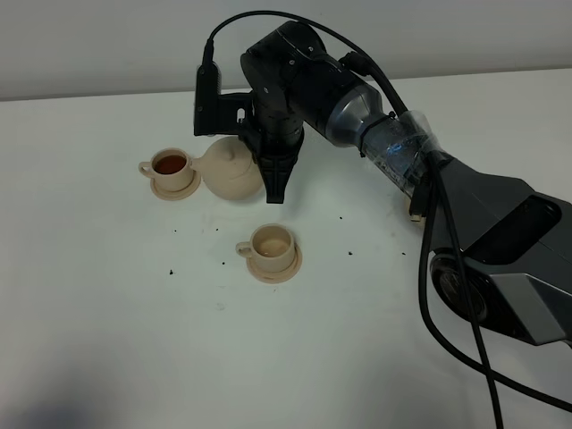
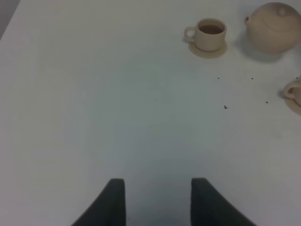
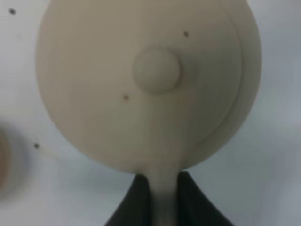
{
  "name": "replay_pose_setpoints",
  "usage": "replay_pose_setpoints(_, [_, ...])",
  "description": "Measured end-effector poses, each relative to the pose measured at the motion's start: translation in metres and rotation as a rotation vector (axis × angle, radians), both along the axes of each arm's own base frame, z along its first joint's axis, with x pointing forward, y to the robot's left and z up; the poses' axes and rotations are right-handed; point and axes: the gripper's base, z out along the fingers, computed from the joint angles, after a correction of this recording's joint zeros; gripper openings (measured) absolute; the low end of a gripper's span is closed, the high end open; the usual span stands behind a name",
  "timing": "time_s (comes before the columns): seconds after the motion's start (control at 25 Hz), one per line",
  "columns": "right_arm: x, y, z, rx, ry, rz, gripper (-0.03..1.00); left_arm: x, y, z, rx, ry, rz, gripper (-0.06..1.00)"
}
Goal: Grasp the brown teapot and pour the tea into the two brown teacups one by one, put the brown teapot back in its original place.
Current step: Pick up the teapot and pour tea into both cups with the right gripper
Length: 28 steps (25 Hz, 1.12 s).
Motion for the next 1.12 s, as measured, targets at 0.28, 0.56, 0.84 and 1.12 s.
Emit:
replay_pose_setpoints(0.28, [-0.002, -0.008, 0.043, 0.031, -0.067, -0.019, 0.12, 0.000, 0.000, 0.000, 0.000, 0.000, 0.000, 0.38])
replay_pose_setpoints(0.56, [-0.012, -0.016, 0.086, 0.114, -0.099, -0.093, 0.12, 0.000, 0.000, 0.000, 0.000, 0.000, 0.000, 0.38])
replay_pose_setpoints(0.84, [-0.042, -0.037, 0.096, 0.024, -0.028, -0.133, 0.12, 0.000, 0.000, 0.000, 0.000, 0.000, 0.000, 0.38])
replay_pose_setpoints(1.12, [-0.070, -0.069, 0.088, -0.082, 0.044, -0.182, 0.12, 0.000, 0.000, 0.000, 0.000, 0.000, 0.000, 0.38])
